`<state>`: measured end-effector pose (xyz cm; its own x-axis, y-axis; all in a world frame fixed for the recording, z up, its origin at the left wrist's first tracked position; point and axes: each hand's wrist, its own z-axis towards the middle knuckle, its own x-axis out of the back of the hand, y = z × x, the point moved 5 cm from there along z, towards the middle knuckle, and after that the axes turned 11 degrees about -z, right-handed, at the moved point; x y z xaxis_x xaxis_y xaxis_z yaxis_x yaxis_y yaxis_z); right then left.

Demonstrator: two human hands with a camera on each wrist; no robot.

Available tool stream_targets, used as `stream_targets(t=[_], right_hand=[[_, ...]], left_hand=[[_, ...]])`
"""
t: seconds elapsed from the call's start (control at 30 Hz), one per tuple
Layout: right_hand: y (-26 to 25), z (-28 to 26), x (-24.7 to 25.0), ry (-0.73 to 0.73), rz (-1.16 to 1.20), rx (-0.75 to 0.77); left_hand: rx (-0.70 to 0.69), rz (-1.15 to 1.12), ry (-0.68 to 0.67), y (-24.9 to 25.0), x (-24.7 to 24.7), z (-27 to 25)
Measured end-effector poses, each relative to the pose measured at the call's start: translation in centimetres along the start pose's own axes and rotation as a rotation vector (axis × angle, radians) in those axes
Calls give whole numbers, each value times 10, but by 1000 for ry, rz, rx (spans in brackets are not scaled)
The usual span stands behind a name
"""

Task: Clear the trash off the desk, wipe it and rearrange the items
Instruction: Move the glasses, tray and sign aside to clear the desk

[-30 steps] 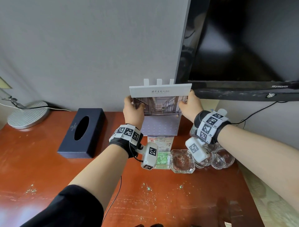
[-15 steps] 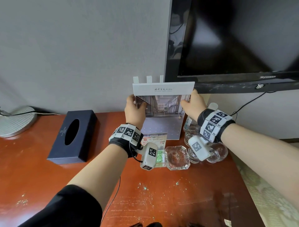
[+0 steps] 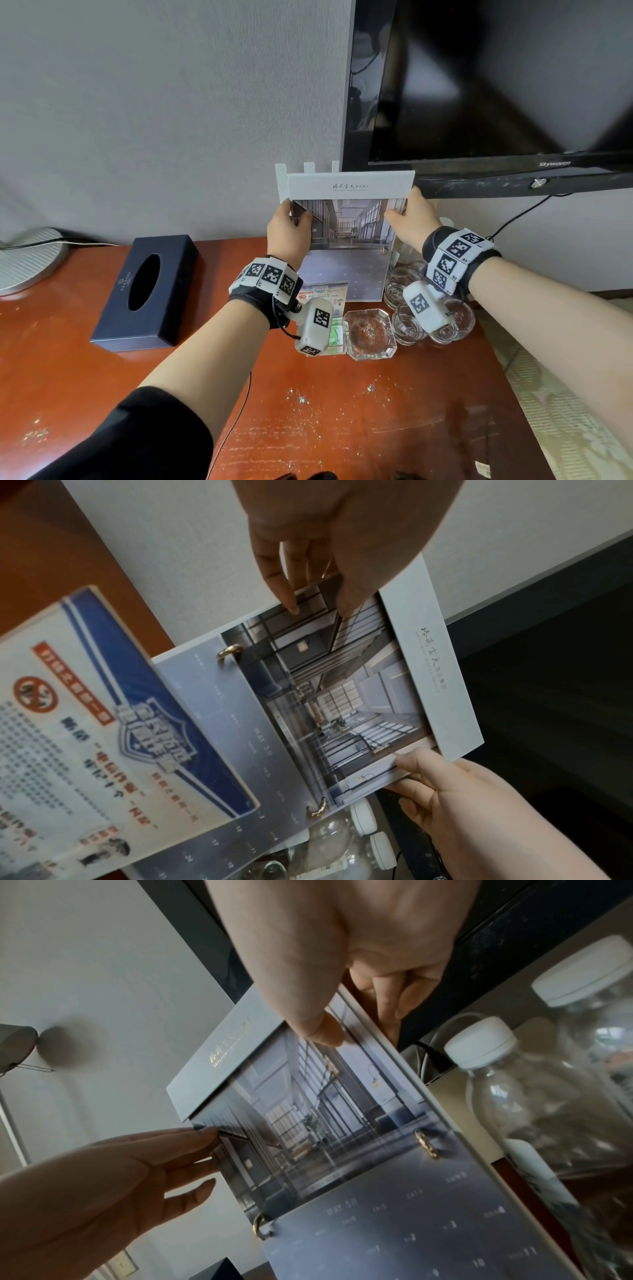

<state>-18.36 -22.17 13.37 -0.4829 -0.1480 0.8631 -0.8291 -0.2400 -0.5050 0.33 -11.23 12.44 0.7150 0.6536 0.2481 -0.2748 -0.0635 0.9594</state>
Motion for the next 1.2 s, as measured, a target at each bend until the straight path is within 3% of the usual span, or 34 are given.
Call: stream_targets(t=[0.3, 0.43, 0.6, 0.83, 1.07, 1.2], right_hand=[[2, -15, -12, 23, -3, -68], [8, -35, -22, 33, -111, -127], [7, -55, -41, -33, -179, -71], [-41, -86, -71, -181, -127, 237], [-105, -111, -91, -161, -277, 554], [-142, -128, -114, -234, -290, 664]], left_hand=[[51, -22, -60, -7, 5, -10], [179, 18, -108, -26, 16, -21], [251, 71, -98, -47, 35, -38], [260, 173, -138, -61, 64, -55], [312, 282, -210, -74, 111, -67], [359, 334, -211, -84, 149, -71]])
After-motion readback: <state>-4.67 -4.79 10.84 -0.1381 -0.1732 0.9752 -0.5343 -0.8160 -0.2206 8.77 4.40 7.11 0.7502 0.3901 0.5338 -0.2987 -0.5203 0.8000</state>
